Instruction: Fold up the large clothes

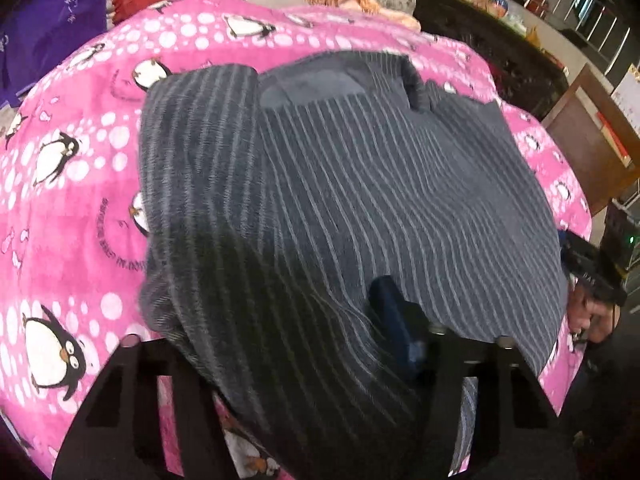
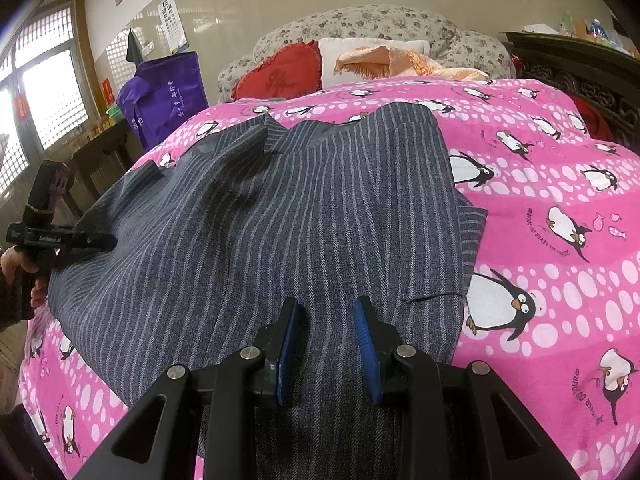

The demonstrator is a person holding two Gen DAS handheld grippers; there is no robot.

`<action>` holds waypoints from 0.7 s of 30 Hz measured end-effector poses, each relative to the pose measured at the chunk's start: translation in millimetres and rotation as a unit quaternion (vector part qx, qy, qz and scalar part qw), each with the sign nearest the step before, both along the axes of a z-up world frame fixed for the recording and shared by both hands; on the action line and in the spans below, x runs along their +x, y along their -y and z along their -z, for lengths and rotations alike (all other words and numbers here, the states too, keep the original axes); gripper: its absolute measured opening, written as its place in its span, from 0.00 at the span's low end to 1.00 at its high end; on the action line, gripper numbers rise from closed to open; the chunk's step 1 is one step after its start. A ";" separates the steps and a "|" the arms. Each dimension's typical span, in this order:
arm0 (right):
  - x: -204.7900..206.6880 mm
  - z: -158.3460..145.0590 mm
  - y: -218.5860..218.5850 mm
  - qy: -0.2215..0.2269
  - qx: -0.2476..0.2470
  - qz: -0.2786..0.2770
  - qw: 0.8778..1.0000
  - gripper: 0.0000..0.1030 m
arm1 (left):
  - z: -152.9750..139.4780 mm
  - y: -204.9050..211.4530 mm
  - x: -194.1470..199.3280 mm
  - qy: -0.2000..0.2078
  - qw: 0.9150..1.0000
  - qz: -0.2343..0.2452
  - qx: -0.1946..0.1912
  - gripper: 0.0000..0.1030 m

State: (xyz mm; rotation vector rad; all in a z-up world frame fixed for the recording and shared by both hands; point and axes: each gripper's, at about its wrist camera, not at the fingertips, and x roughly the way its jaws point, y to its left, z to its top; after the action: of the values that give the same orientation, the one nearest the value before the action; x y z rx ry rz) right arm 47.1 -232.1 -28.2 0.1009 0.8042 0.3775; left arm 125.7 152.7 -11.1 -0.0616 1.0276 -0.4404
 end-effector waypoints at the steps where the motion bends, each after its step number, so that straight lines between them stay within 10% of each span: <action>1: -0.2 -0.1 -0.2 0.000 -0.001 0.000 1.000 0.27 | -0.6 -2.2 -1.1 0.005 1.000 -0.003 -0.003 0.42; 8: -0.4 0.0 -0.6 0.001 -0.003 0.000 1.000 0.27 | -1.1 -21.4 -3.9 0.013 0.998 -0.034 -0.043 0.27; 15: -0.2 0.0 -0.9 0.000 -0.004 -0.001 1.000 0.27 | 11.9 -10.9 -3.0 0.008 0.998 -0.005 -0.054 0.71; 21: -13.2 -29.9 4.7 0.005 -0.028 -0.003 1.000 0.27 | 4.7 0.1 -11.3 -0.002 0.998 0.027 -0.051 0.61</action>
State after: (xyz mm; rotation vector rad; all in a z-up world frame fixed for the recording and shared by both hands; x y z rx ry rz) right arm 33.9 -236.8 1.7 0.0445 0.8040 0.3613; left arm 114.4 152.5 -15.8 -0.1259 1.0112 -0.5417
